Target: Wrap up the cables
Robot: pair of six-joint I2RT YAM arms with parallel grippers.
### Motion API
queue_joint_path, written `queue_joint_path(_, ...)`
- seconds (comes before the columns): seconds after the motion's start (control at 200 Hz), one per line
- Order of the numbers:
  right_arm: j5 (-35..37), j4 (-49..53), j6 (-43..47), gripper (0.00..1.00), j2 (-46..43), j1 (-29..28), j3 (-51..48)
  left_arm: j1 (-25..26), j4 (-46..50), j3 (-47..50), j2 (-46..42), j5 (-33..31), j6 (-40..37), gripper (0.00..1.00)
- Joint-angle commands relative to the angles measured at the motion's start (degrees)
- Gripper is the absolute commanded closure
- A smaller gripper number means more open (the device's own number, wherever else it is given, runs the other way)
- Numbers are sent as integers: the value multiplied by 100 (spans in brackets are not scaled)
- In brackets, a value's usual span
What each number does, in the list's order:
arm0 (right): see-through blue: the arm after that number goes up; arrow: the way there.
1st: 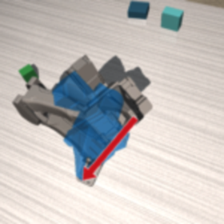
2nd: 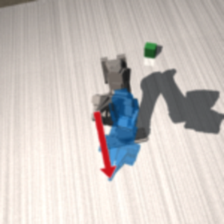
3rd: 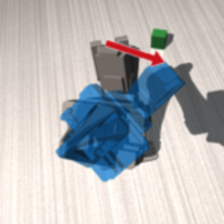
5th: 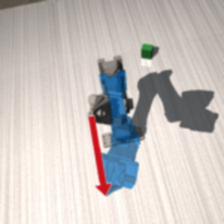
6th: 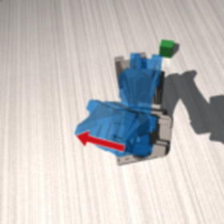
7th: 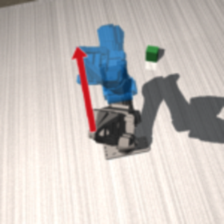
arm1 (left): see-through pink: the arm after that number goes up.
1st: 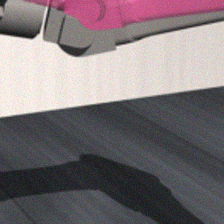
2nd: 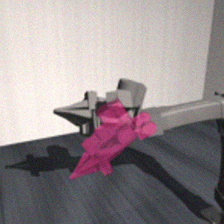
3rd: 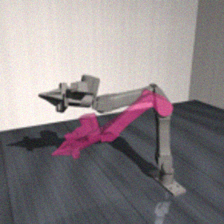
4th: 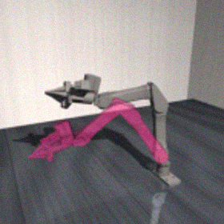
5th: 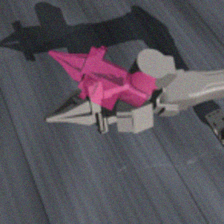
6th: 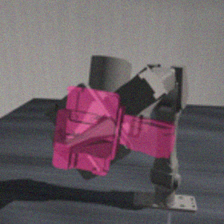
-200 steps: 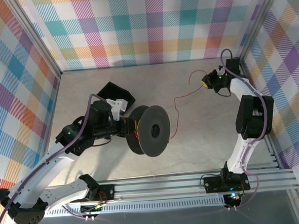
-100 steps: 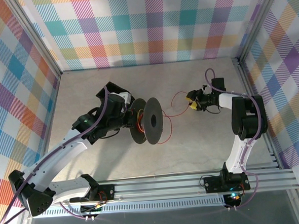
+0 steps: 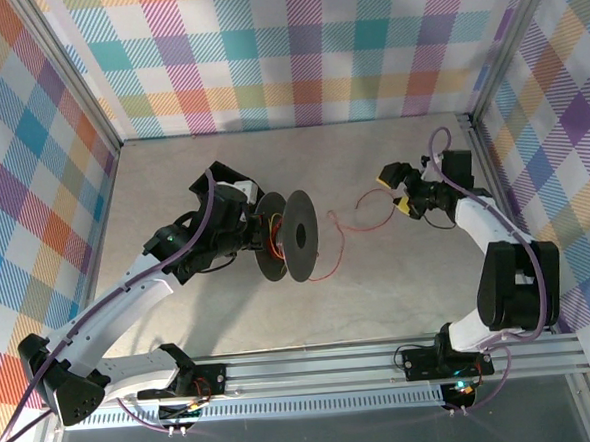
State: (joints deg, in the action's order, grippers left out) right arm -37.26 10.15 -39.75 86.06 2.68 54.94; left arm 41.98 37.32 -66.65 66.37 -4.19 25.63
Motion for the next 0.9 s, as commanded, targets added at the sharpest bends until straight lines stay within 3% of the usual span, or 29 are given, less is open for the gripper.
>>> queue_joint_path(0.0,315,1133,529,1,-4,7,124,31,-532,-295,-224,-60,-51,100)
queue_joint_path(0.11,665,1229,900,1,-235,16,-107,32,-539,-343,-214,-26,-50,100)
queue_joint_path(0.19,104,862,1027,0,-321,7,-308,28,-528,-385,-221,66,-55,100)
queue_joint_path(0.29,-503,322,1124,7,-334,-104,-455,-3,-482,-455,-248,204,1,100)
queue_joint_path(0.42,-359,-312,1578,16,-380,-641,-687,-54,-379,-550,-263,385,72,100)
queue_joint_path(0.63,31,-1300,2739,17,-220,-1556,-1015,-182,-259,-667,-377,679,225,100)
queue_joint_path(0.895,-435,-2156,3162,22,480,-2034,-1104,-403,-191,-795,-502,1151,420,100)
